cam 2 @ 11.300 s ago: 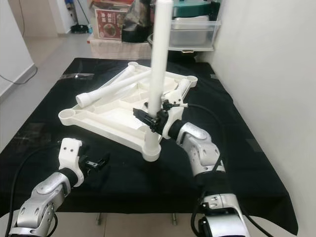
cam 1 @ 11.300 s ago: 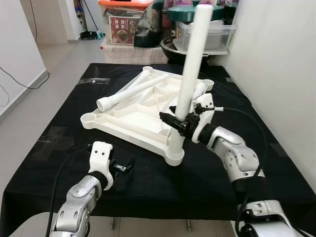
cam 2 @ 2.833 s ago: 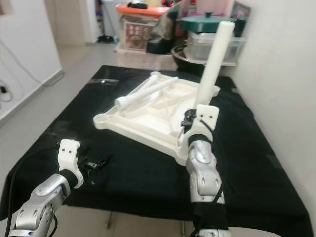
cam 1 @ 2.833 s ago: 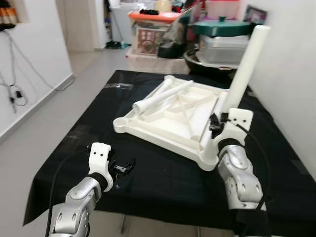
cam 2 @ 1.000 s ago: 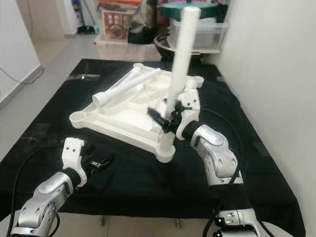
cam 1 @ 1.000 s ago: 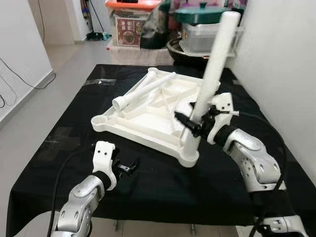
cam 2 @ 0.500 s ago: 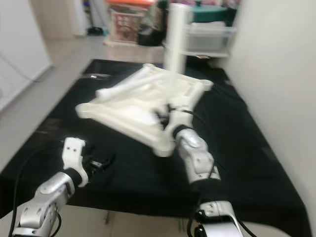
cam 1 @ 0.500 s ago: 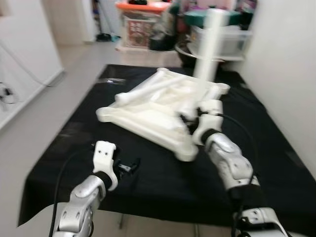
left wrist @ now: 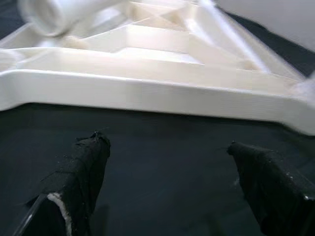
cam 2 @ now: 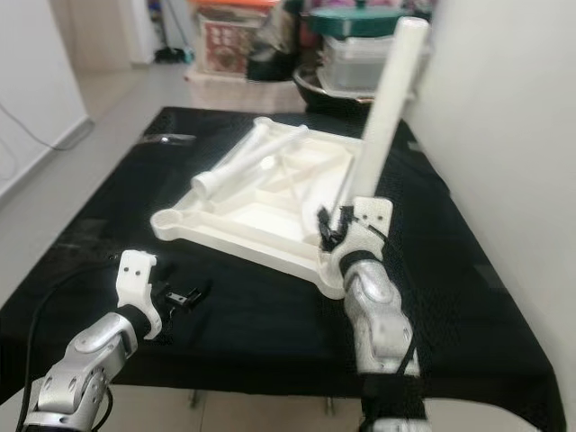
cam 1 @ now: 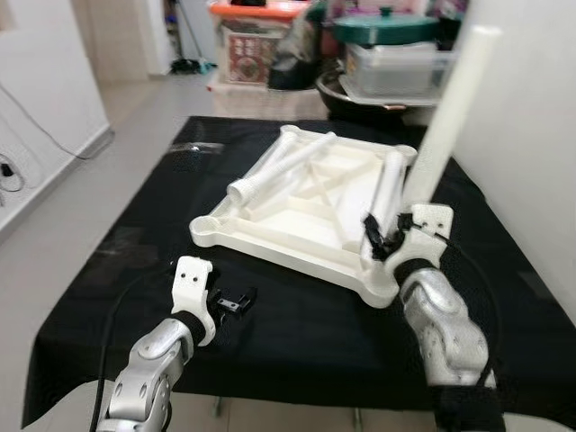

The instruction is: Building children table

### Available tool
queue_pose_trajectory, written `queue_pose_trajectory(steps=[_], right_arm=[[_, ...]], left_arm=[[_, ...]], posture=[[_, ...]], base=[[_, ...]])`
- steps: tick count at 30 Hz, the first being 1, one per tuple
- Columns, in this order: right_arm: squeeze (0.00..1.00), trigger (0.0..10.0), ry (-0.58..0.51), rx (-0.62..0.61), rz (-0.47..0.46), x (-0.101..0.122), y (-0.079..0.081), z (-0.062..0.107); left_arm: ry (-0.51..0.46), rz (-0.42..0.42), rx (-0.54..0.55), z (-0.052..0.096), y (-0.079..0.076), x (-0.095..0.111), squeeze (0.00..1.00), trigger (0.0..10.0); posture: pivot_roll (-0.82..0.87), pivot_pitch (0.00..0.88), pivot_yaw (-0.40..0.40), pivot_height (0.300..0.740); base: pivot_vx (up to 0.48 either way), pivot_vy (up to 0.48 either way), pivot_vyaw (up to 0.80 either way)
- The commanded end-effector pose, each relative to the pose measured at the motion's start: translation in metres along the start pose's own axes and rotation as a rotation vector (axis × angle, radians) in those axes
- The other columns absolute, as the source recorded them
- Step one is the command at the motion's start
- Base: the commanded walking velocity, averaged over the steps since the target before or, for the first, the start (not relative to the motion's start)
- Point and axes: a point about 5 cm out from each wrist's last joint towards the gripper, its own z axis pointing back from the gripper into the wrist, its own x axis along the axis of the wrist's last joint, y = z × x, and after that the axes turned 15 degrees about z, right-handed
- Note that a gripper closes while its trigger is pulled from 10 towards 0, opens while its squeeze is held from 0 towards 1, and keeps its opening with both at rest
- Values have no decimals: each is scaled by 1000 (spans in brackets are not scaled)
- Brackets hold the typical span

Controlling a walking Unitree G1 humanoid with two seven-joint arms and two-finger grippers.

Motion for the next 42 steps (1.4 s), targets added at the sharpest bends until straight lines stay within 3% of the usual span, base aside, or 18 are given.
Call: queue_pose_trajectory(steps=[1, 6, 11, 12, 18, 19, 20, 21, 22, 23, 25, 29, 30, 33, 34, 38, 39, 42], right_arm=[[0, 10000, -47, 216, -11, 13, 17, -4], [0, 10000, -150, 596, 122, 31, 20, 7], [0, 10000, -129, 683, 159, 24, 20, 6], [0, 0, -115, 702, 155, 19, 22, 5], [0, 0, -95, 670, 137, 12, 26, 0], [0, 0, -73, 537, 112, 6, 25, -9], [0, 0, 44, 147, 82, -9, 1, -20], [0, 0, 44, 147, 82, -9, 1, -20], [0, 0, 140, -121, 64, -21, -15, -21], [0, 0, 140, -121, 64, -21, -15, -21], [0, 0, 231, -596, 36, -36, -47, 11], [0, 0, 232, -647, 49, -37, -46, 32], [0, 10000, 208, -568, 42, -33, -36, 33], [0, 10000, 151, -458, 46, -26, -25, 30], [1000, 10000, 72, -340, 44, -16, -13, 26], [1000, 10000, -62, -38, 51, 13, 7, 4], [0, 10000, -69, 45, 45, 18, 8, -2], [0, 10000, -86, 236, 21, 23, 10, -9]], left_arm=[[7, 8, 7, 0, 2, -2, 0, 10000], [7, 7, 12, 3, 4, -3, 0, 10000], [6, 6, 14, 2, 4, -4, 0, 10000], [3, 6, 15, 2, 3, -4, 0, 10000], [-3, 8, 22, 2, 3, -3, 0, 10000], [-2, 8, 30, 4, 4, -4, 0, 10000], [4, 7, 34, 6, 5, -6, 0, 10000], [4, 7, 34, 6, 5, -6, 0, 10000], [9, 5, 36, 8, 6, -7, 0, 10000], [9, 5, 36, 8, 6, -7, 0, 10000], [10, 5, 32, 6, 5, -5, 0, 10000], [9, 13, 24, 6, 4, -5, 0, 10000], [23, 11, 13, 5, 2, -7, 0, 10000], [34, 8, 2, 5, 1, -9, 0, 10000], [39, 6, -7, 3, 0, -10, 0, 10000], [24, 5, -7, -1, 2, -4, 0, 10000], [20, 5, -5, -1, 2, -3, 0, 10000], [18, 9, -3, 1, 2, -5, 0, 10000]], posture=[[33, 0, -54, 740], [37, 0, -60, 740], [41, 0, -67, 740], [49, 0, -74, 740], [62, 0, -81, 740], [61, 0, -76, 740], [52, 0, -67, 740], [52, 0, -67, 740], [52, 0, -67, 740], [52, 0, -67, 740], [43, 0, -60, 740], [20, 0, -38, 740], [8, 0, -28, 740], [5, 0, -26, 740], [3, 0, -22, 740], [11, 0, -37, 740], [11, 0, -37, 740], [20, 0, -40, 740]], base=[[0, 0, 0], [0, 0, 0], [0, 0, 0], [0, 0, 0], [0, 0, 0], [0, 0, 0], [0, 0, 0], [0, 0, 0], [0, 0, 0], [0, 0, 0], [0, 0, 0], [0, 0, 0], [0, 0, 0], [0, 0, 0], [0, 0, 0], [0, 0, 0], [0, 0, 0], [0, 0, 0]])
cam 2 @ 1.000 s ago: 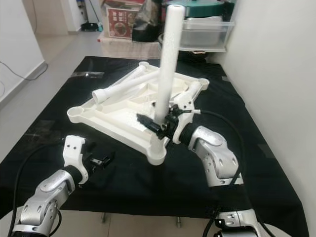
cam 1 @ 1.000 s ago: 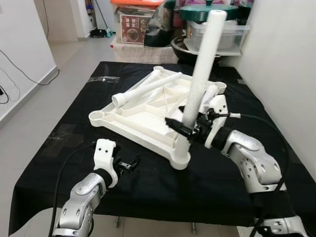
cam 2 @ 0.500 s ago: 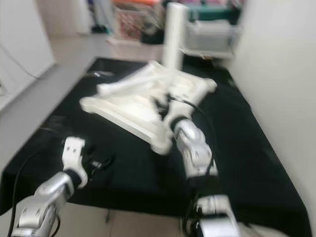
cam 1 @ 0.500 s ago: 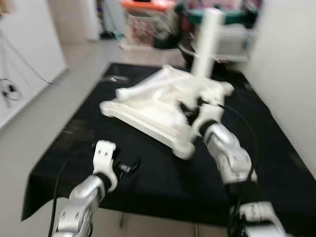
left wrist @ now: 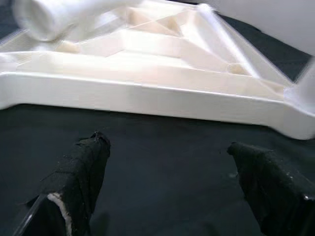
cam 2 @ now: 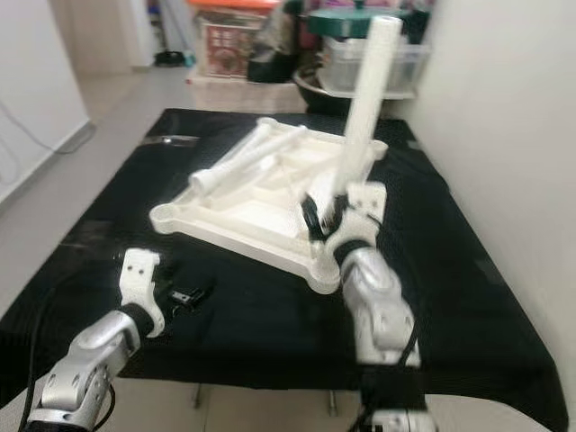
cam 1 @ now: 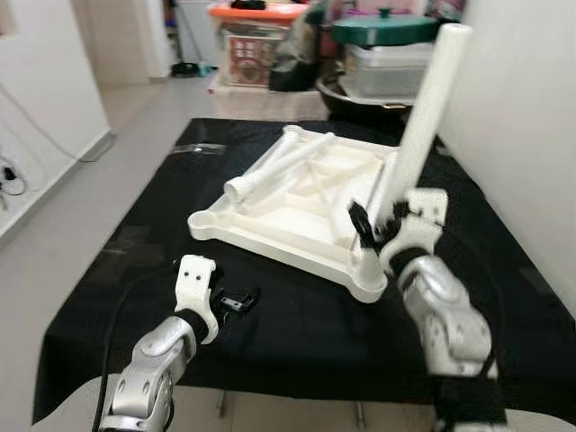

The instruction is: Building children table

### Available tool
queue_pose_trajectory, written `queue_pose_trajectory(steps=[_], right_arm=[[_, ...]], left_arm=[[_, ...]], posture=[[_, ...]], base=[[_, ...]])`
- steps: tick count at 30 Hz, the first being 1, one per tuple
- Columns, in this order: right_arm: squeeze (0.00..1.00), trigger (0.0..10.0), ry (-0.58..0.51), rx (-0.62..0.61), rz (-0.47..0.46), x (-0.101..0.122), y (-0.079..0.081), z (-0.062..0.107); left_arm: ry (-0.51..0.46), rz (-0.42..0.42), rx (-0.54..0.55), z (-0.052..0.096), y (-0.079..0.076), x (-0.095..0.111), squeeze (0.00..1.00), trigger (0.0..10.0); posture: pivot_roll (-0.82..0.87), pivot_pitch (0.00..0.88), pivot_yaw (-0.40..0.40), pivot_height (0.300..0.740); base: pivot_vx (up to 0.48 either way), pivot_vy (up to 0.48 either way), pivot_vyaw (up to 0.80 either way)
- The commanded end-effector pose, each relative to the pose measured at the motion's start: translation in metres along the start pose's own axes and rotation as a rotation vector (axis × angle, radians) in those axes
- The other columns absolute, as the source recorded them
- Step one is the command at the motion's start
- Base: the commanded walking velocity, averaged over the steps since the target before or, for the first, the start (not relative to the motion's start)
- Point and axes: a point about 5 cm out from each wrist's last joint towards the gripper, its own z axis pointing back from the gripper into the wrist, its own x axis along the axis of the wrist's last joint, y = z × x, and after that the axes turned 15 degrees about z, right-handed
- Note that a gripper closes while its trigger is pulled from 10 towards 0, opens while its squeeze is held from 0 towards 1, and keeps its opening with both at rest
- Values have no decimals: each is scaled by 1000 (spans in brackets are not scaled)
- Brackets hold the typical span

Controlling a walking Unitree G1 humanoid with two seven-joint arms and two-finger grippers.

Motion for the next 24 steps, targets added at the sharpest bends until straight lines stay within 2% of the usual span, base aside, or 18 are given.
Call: queue_pose_trajectory(steps=[1, 2, 4, 5, 6, 7, 8, 9, 12, 14, 15, 17, 19, 20, 21, 22, 23, 24], right_arm=[[0, 10000, -2, 198, -38, -5, 17, -6], [0, 10000, -2, 198, -38, -5, 17, -6], [0, 10000, -36, 363, -14, 0, 24, -7], [0, 10000, -36, 363, -14, 0, 24, -7], [0, 10000, -49, 450, 5, 1, 31, -6], [0, 5725, -45, 504, 40, -1, 37, -6], [0, 5725, -40, 542, 58, -4, 43, -6], [0, 0, -21, 528, 41, -9, 47, -9], [0, 0, 7, 474, 23, -18, 51, -16], [0, 0, 101, 222, -16, -34, 40, -26], [0, 0, 101, 222, -16, -34, 40, -26], [0, 0, 193, -44, -54, -47, 21, -27], [0, 0, 218, -122, -64, -51, 14, -25], [0, 0, 278, -290, -60, -61, 0, -15], [0, 0, 278, -290, -60, -61, 0, -15], [0, 0, 318, -424, -53, -68, -10, -2], [0, 0, 318, -424, -53, -68, -10, -2], [0, 0, 377, -620, -3, -77, -20, 31]], left_arm=[[14, 11, 13, 3, 2, -5, 0, 10000], [14, 11, 13, 3, 2, -5, 0, 10000], [15, 11, 15, 4, 2, -6, 0, 10000], [15, 11, 15, 4, 2, -6, 0, 10000], [14, 9, 19, 5, 3, -6, 0, 10000], [12, 7, 22, 4, 4, -5, 0, 10000], [8, 4, 24, 4, 5, -4, 0, 10000], [1, 4, 26, 3, 5, -2, 0, 10000], [-7, 5, 27, 3, 4, 0, 0, 10000], [-4, 6, 29, 5, 4, -2, 0, 10000], [-4, 6, 29, 5, 4, -2, 0, 10000], [2, 6, 27, 6, 4, -4, 0, 10000], [4, 5, 26, 7, 3, -5, 0, 10000], [8, 4, 25, 7, 4, -6, 0, 10000], [8, 4, 25, 7, 4, -6, 0, 10000], [10, 2, 25, 6, 4, -6, 0, 10000], [10, 2, 25, 6, 4, -6, 0, 10000], [9, 1, 20, 4, 3, -5, 0, 10000]], posture=[[27, 0, -45, 740], [27, 0, -45, 740], [39, 0, -50, 740], [39, 0, -50, 740], [42, 0, -55, 740], [50, 0, -62, 740], [52, 0, -63, 740], [60, 0, -69, 740], [62, 0, -70, 740], [59, 0, -65, 740], [59, 0, -65, 740], [56, 0, -60, 740], [52, 0, -56, 740], [49, 0, -54, 740], [49, 0, -54, 740], [48, 0, -54, 740], [48, 0, -54, 740], [35, 0, -49, 740]], base=[[0, 0, 0], [0, 0, 0], [0, 0, 0], [0, 0, 0], [0, 0, 0], [0, 0, 0], [0, 0, 0], [0, 0, 0], [0, 0, 0], [0, 0, 0], [0, 0, 0], [0, 0, 0], [0, 0, 0], [0, 0, 0], [0, 0, 0], [0, 0, 0], [0, 0, 0], [0, 0, 0]])
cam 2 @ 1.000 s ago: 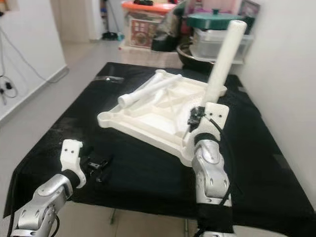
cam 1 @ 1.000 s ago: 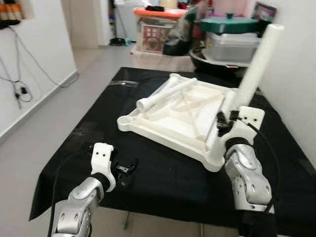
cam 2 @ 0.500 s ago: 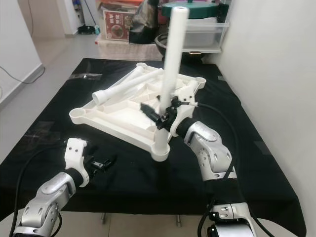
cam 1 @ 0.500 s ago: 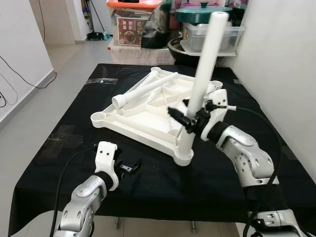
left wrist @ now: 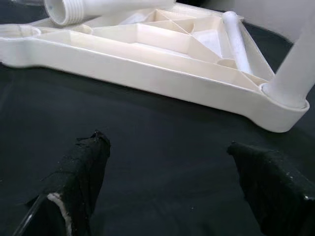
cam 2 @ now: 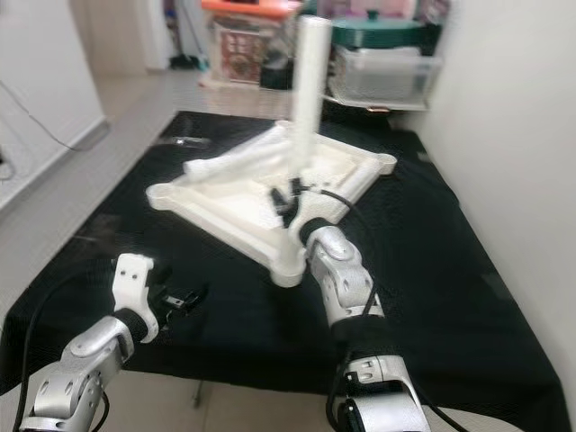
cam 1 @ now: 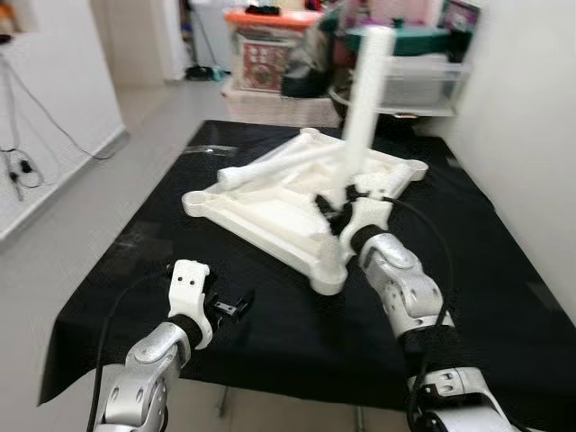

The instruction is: Building children table

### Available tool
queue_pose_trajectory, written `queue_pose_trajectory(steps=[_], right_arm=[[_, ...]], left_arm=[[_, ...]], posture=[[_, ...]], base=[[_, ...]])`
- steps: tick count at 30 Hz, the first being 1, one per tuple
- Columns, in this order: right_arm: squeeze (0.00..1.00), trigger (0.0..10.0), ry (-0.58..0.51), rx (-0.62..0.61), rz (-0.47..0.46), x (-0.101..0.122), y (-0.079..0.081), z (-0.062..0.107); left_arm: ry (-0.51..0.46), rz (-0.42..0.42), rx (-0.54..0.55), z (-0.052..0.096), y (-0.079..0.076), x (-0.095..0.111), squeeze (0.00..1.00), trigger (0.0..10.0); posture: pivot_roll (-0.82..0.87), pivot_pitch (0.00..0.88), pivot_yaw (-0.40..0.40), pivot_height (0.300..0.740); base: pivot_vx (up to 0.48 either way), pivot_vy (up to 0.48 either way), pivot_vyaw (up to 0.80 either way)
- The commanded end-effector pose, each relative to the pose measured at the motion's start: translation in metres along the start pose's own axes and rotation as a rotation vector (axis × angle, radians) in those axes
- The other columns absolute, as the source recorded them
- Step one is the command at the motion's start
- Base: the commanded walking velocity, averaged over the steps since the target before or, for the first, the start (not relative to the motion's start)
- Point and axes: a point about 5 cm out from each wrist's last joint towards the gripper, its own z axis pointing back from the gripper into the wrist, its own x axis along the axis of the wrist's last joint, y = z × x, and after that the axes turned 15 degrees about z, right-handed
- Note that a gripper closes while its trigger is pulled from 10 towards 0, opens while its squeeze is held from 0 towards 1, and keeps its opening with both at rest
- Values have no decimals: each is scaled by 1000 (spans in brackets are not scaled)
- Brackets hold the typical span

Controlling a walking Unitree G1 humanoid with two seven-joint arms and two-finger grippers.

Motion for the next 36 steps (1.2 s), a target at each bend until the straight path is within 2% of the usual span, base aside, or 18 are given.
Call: queue_pose_trajectory(steps=[1, 4, 5, 10, 11, 13, 14, 18, 19, 23, 24, 27, 29, 30, 31, 33, 34, 36], right_arm=[[0, 0, 169, -274, -15, -36, -35, 24], [0, 627, 175, -292, 35, -35, -34, 47], [0, 10000, 162, -281, 43, -32, -32, 49], [0, 10000, 76, -262, 47, -17, -30, 45], [400, 10000, 45, -259, 47, -11, -30, 42], [400, 10000, 45, -259, 47, -11, -30, 42], [1000, 10000, 6, -231, 43, -5, -28, 37], [1000, 10000, -36, -168, 43, 5, -26, 28], [0, 10000, -118, 11, -33, 31, -25, 9], [0, 10000, -226, 335, -58, 56, -15, 1], [0, 10000, -226, 335, -58, 56, -15, 1], [0, 10000, -223, 638, 47, 47, 5, 8], [0, 10000, -221, 694, 53, 43, 9, 10], [0, 4588, -202, 740, 70, 36, 16, 9], [0, 1843, -176, 747, 72, 29, 22, 5], [0, 1843, -158, 743, 75, 24, 25, 3], [0, 0, -136, 720, 57, 18, 29, -3], [0, 0, -124, 691, 26, 13, 29, -6]], left_arm=[[8, -4, -1, -1, 1, -1, 0, 10000], [16, -2, -9, -1, 0, -3, 0, 10000], [20, -1, -14, -1, -1, -4, 0, 10000], [22, 2, -16, -3, -1, -4, 0, 10000], [21, 3, -16, -3, -1, -4, 0, 10000], [21, 3, -16, -3, -1, -4, 0, 10000], [18, 4, -15, -4, -1, -3, 0, 10000], [15, 7, -14, -3, -2, -3, 0, 10000], [14, 9, -10, -2, -1, -3, 0, 10000], [14, 5, -8, -3, 0, -3, 0, 10000], [14, 5, -8, -3, 0, -3, 0, 10000], [3, 5, -12, -6, -2, 0, 0, 10000], [0, 6, -12, -6, -2, 0, 0, 10000], [0, 5, -11, -6, -2, 0, 0, 10000], [0, 5, -9, -5, -2, -1, 0, 10000], [1, 5, -9, -5, -2, -1, 0, 10000], [2, 4, -6, -4, -1, -1, 0, 10000], [2, 3, -2, -3, 0, -1, 0, 10000]], posture=[[35, 0, -49, 740], [13, 0, -37, 740], [8, 0, -37, 740], [6, 0, -38, 740], [7, 0, -40, 740], [7, 0, -40, 740], [13, 0, -45, 740], [17, 0, -48, 740], [24, 0, -48, 740], [26, 0, -48, 740], [26, 0, -48, 740], [37, 0, -60, 740], [37, 0, -60, 740], [42, 0, -61, 740], [45, 0, -62, 740], [45, 0, -62, 740], [45, 0, -62, 740], [57, 0, -67, 740]], base=[[0, 0, 0], [0, 0, 0], [0, 0, 0], [0, 0, 0], [0, 0, 0], [0, 0, 0], [0, 0, 0], [0, 0, 0], [0, 0, 0], [0, 0, 0], [0, 0, 0], [0, 0, 0], [0, 0, 0], [0, 0, 0], [0, 0, 0], [0, 0, 0], [0, 0, 0], [0, 0, 0]])
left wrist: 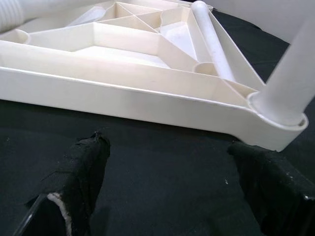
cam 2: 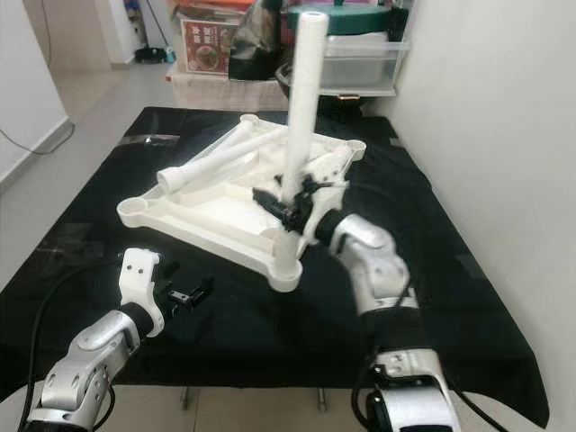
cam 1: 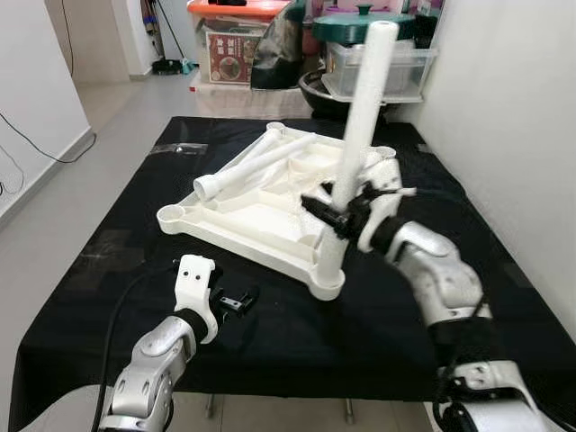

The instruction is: Building children table

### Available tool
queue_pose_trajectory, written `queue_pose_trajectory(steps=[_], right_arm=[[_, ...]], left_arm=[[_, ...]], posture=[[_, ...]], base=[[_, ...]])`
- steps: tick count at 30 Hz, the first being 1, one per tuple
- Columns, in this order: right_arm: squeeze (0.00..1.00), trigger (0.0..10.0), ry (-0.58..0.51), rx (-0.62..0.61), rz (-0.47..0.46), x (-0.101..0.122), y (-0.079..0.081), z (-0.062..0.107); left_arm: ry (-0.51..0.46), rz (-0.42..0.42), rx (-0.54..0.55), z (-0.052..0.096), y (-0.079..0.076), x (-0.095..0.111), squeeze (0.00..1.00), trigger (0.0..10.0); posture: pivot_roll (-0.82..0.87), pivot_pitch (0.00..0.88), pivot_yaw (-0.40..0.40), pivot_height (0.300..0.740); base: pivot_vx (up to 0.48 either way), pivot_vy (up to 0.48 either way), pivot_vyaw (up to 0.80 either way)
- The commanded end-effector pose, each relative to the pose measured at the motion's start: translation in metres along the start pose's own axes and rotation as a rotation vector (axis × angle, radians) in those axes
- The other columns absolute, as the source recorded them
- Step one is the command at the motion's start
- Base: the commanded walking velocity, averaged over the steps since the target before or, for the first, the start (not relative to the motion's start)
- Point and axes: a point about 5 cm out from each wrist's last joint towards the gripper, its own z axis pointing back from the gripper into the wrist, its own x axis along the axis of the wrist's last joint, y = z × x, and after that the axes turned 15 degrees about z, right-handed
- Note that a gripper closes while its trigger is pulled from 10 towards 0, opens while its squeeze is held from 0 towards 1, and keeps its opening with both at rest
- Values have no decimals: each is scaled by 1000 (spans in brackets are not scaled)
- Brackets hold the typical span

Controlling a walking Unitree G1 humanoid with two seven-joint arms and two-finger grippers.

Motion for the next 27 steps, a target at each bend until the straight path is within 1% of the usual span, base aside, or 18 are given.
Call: queue_pose_trajectory(steps=[1, 4, 5, 6, 7, 8, 9, 11, 12, 13, 17, 18, 20, 21, 22, 25, 26, 27], right_arm=[[0, 0, 35, -27, -65, -13, 4, -3], [0, 0, 43, -130, -94, -16, 0, 0], [0, 0, 111, -320, -122, -25, -12, 6], [0, 0, 111, -320, -122, -25, -12, 6], [0, 0, 172, -475, -145, -34, -21, 13], [0, 0, 261, -715, -157, -45, -35, 31], [0, 0, 261, -715, -157, -45, -35, 31], [0, 0, 348, -1018, -153, -56, -45, 60], [0, 0, 348, -1018, -153, -56, -45, 60], [0, 0, 352, -1107, -123, -55, -38, 70], [0, 0, 347, -1069, -105, -52, -29, 67], [0, 10000, 328, -979, -96, -46, -21, 58], [0, 10000, 315, -914, -90, -42, -15, 52], [39, 10000, 234, -826, -61, -29, -9, 43], [1000, 10000, 165, -755, -63, -20, -6, 35], [1000, 10000, 81, -592, -65, -3, -6, 17], [1000, 10000, 81, -592, -65, -3, -6, 17], [651, 10000, 68, -515, -69, 2, -5, 13]], left_arm=[[7, 6, 8, 2, 1, -3, 0, 10000], [6, 7, 11, 4, 2, -2, 0, 10000], [11, 8, 11, 5, 2, -4, 0, 10000], [11, 8, 11, 5, 2, -4, 0, 10000], [15, 9, 10, 5, 2, -6, 0, 10000], [20, 10, 4, 5, 0, -7, 0, 10000], [20, 10, 4, 5, 0, -7, 0, 10000], [23, 11, -4, 3, -2, -7, 0, 10000], [23, 11, -4, 3, -2, -7, 0, 10000], [24, 8, -9, 1, -2, -6, 0, 10000], [25, 6, -10, 1, -2, -6, 0, 10000], [24, 6, -11, 1, -2, -5, 0, 10000], [23, 6, -11, 1, -1, -4, 0, 10000], [24, 7, -9, 2, -1, -5, 0, 10000], [24, 9, -8, 3, -1, -6, 0, 10000], [28, 12, -8, 3, -2, -8, 0, 10000], [28, 12, -8, 3, -2, -8, 0, 10000], [28, 13, -8, 3, -2, -8, 0, 10000]], posture=[[57, 0, -67, 740], [54, 0, -64, 740], [44, 0, -58, 740], [44, 0, -58, 740], [41, 0, -57, 740], [40, 0, -52, 740], [40, 0, -52, 740], [30, 0, -40, 740], [30, 0, -40, 740], [28, 0, -39, 740], [24, 0, -41, 740], [25, 0, -42, 740], [25, 0, -42, 740], [22, 0, -44, 740], [22, 0, -44, 740], [26, 0, -45, 740], [26, 0, -45, 740], [30, 0, -48, 740]], base=[[0, 0, 0], [0, 0, 0], [0, 0, 0], [0, 0, 0], [0, 0, 0], [0, 0, 0], [0, 0, 0], [0, 0, 0], [0, 0, 0], [0, 0, 0], [0, 0, 0], [0, 0, 0], [0, 0, 0], [0, 0, 0], [0, 0, 0], [0, 0, 0], [0, 0, 0], [0, 0, 0]])
